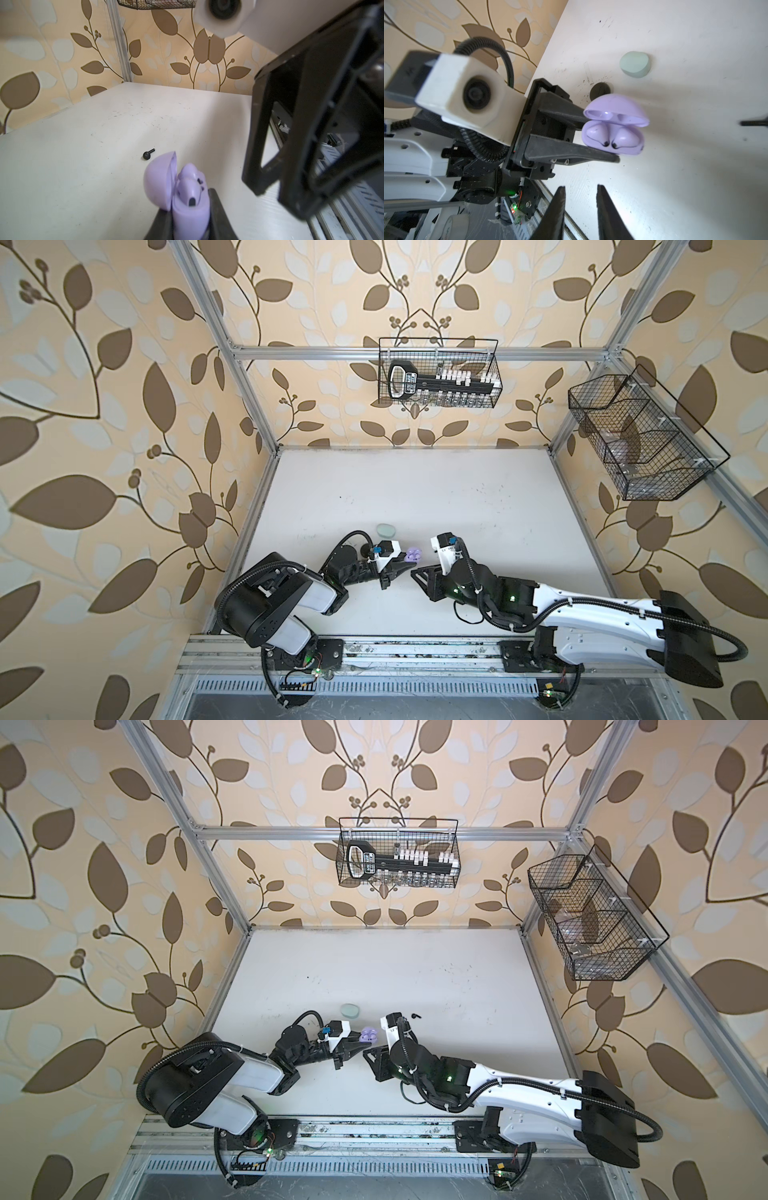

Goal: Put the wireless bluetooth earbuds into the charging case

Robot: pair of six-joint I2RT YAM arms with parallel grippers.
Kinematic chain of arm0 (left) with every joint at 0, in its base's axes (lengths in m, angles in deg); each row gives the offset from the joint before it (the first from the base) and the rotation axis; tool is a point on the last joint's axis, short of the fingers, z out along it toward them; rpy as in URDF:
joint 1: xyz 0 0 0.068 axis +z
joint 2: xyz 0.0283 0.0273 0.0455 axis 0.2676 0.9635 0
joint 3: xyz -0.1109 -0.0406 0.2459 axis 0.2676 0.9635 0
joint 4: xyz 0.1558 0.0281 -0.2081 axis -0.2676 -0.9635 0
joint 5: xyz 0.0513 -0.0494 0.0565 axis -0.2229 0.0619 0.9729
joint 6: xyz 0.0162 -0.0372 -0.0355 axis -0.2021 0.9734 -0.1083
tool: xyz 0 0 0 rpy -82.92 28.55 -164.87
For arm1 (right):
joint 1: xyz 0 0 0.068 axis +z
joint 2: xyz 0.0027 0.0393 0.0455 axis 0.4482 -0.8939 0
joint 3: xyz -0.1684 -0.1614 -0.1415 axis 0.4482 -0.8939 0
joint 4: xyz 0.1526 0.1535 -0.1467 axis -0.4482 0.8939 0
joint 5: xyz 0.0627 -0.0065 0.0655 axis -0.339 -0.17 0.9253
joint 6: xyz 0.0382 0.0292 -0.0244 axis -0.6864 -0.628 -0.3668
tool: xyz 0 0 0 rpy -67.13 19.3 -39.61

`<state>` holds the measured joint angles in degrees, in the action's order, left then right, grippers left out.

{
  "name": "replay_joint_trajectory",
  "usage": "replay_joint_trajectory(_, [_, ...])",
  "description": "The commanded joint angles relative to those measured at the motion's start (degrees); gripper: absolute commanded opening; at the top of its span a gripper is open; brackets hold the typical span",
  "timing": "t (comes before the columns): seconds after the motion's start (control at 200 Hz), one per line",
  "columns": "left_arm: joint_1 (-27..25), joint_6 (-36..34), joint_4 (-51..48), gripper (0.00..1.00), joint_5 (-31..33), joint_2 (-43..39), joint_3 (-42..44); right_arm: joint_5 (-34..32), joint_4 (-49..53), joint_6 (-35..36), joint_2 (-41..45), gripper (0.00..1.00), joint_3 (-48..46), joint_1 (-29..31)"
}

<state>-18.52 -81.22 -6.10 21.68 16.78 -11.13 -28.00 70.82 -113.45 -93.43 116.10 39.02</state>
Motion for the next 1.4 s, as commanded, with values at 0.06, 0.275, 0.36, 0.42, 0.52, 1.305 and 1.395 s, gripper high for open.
replay_joint_trajectory(0.06, [0.4,-3.6,4.8,0.00,-7.2,-2.6,0.2,-11.5,10.8,4.7,7.2,0.32,4.4,-1.7])
replay_joint_trajectory(0.275, [0.3,-5.1,4.8,0.00,-12.1,-2.7,0.3,-6.1,6.1,6.5,2.4,0.29,4.1,-9.1])
replay_joint_trajectory(0.36, [0.3,-5.0,4.8,0.00,-13.5,-2.6,0.1,-3.2,3.3,7.6,-2.0,0.28,5.0,-10.2])
replay_joint_trajectory(0.42, [0.4,-5.3,4.8,0.00,-13.6,-2.6,0.4,-1.5,1.5,8.4,-4.6,0.28,5.7,-10.5])
replay_joint_trajectory(0.52, [0.4,-5.5,4.8,0.00,-13.5,-4.4,0.6,3.1,-1.4,9.2,-8.0,0.28,6.4,-11.3])
replay_joint_trajectory(1.305, [0.4,0.7,4.9,0.00,-10.5,9.1,-7.4,-1.3,-6.7,13.3,10.7,0.33,-4.1,-4.3])
replay_joint_trajectory(1.395, [0.4,1.5,4.9,0.00,-10.7,10.9,-8.3,-5.2,-2.7,14.0,15.1,0.34,-4.5,-4.3])
